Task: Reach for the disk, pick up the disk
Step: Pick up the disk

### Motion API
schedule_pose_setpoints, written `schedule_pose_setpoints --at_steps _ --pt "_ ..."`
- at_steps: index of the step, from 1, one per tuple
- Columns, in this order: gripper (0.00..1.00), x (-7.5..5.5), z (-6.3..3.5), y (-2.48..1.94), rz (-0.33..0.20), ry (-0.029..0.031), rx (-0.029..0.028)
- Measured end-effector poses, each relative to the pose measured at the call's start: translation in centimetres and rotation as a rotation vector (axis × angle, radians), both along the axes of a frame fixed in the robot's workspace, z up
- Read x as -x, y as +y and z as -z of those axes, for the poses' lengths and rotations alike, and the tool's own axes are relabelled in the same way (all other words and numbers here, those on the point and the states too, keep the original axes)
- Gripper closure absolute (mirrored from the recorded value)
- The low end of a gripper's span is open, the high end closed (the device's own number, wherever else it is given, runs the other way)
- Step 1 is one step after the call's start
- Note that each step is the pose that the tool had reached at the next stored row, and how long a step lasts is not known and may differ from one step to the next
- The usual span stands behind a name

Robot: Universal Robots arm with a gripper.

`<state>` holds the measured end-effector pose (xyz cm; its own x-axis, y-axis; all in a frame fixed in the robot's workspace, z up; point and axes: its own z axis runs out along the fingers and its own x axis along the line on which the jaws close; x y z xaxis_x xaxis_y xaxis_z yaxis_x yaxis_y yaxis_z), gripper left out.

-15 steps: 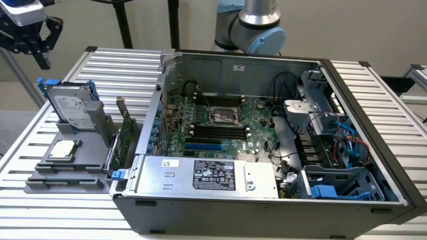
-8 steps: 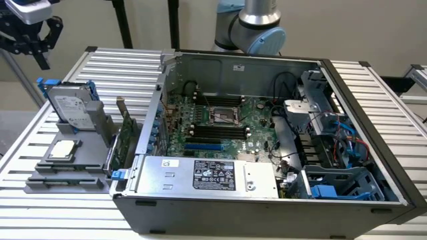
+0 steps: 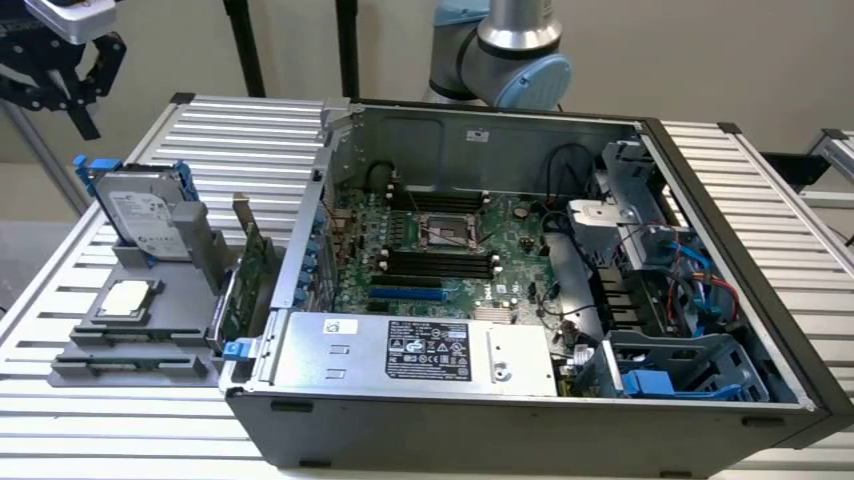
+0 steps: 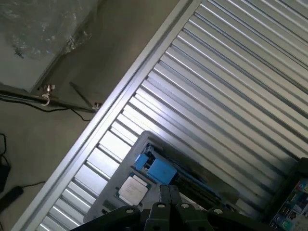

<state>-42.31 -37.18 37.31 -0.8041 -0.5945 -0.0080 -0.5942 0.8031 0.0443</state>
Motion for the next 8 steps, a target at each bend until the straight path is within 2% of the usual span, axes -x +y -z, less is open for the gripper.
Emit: schedule_pose_setpoints --at_steps 8 --pt "0.89 0.0 0.03 0.0 -0.145 0.0 -0.0014"
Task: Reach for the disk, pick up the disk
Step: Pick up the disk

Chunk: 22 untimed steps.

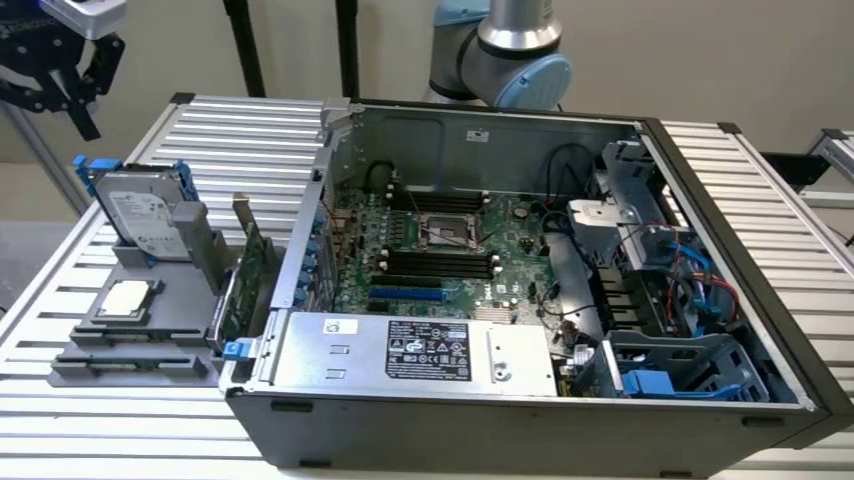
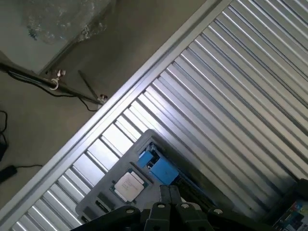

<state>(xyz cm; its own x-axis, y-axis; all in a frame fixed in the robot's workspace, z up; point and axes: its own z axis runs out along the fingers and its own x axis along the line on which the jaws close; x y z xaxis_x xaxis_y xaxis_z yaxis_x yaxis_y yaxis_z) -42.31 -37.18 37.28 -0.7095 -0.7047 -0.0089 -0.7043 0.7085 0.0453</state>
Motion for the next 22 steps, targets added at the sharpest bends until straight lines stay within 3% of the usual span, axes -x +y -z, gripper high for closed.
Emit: schedule_pose_setpoints --at_steps 22 --pt "0.89 0.0 0.15 0.0 -0.4 0.0001 -0.0019"
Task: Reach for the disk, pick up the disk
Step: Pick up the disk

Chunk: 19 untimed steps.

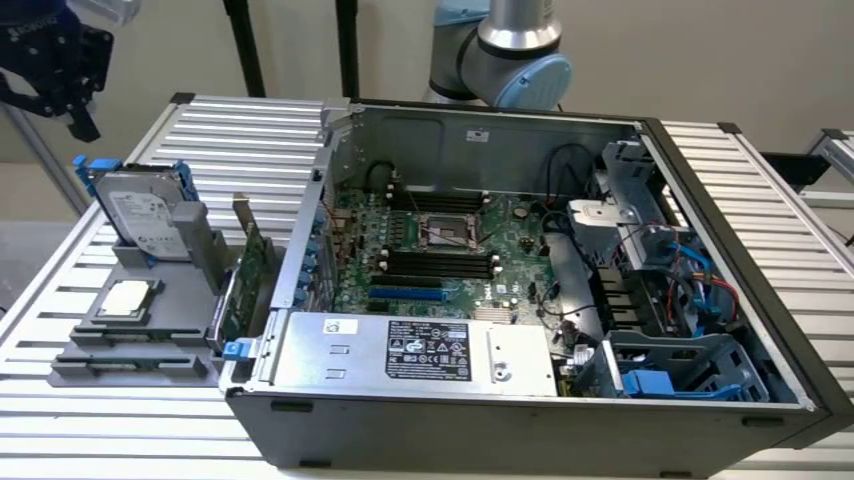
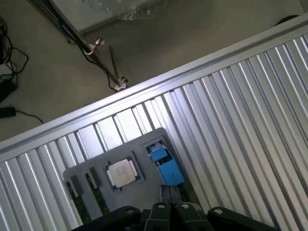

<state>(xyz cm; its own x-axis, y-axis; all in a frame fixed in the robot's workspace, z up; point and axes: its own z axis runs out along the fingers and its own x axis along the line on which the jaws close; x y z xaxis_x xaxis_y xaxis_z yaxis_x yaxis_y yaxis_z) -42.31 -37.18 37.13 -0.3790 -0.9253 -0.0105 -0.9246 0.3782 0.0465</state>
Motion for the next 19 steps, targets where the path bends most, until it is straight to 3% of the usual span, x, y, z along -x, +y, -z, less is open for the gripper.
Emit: schedule_pose_setpoints --at_steps 8,13,19 --pt "0.89 0.0 0.1 0.0 -0.145 -0.0003 -0.0004" --pt "0.89 0.0 0.22 0.1 -0.218 -0.0034 -0.0001" --pt "0.89 0.02 0.35 0.63 -0.283 -0.0061 0.0001"
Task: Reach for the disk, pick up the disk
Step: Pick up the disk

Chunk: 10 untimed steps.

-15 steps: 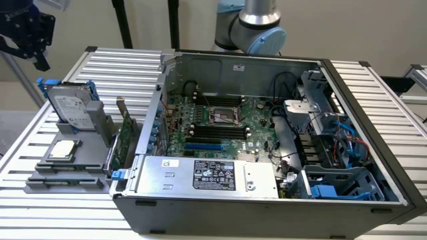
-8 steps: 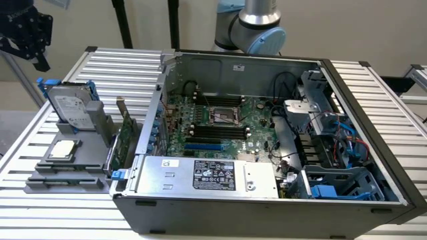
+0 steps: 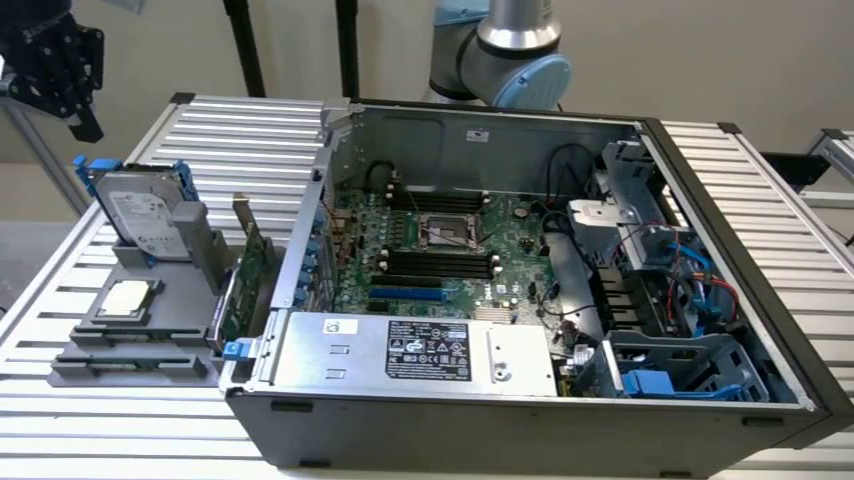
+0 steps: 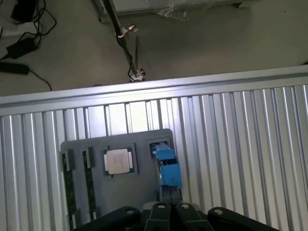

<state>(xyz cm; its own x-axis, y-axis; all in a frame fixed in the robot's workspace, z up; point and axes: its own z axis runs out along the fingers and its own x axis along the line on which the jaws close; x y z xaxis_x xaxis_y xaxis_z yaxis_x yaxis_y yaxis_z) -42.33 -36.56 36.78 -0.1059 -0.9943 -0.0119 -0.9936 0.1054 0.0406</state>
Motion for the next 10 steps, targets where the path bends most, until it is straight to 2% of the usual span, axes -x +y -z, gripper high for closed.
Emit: schedule_pose_setpoints --at_steps 7,10 --pt "0.89 0.06 0.06 0.77 -0.07 -0.001 0.0" --pt "0.89 0.38 0.12 0.94 -0.085 -0.0008 0.0027"
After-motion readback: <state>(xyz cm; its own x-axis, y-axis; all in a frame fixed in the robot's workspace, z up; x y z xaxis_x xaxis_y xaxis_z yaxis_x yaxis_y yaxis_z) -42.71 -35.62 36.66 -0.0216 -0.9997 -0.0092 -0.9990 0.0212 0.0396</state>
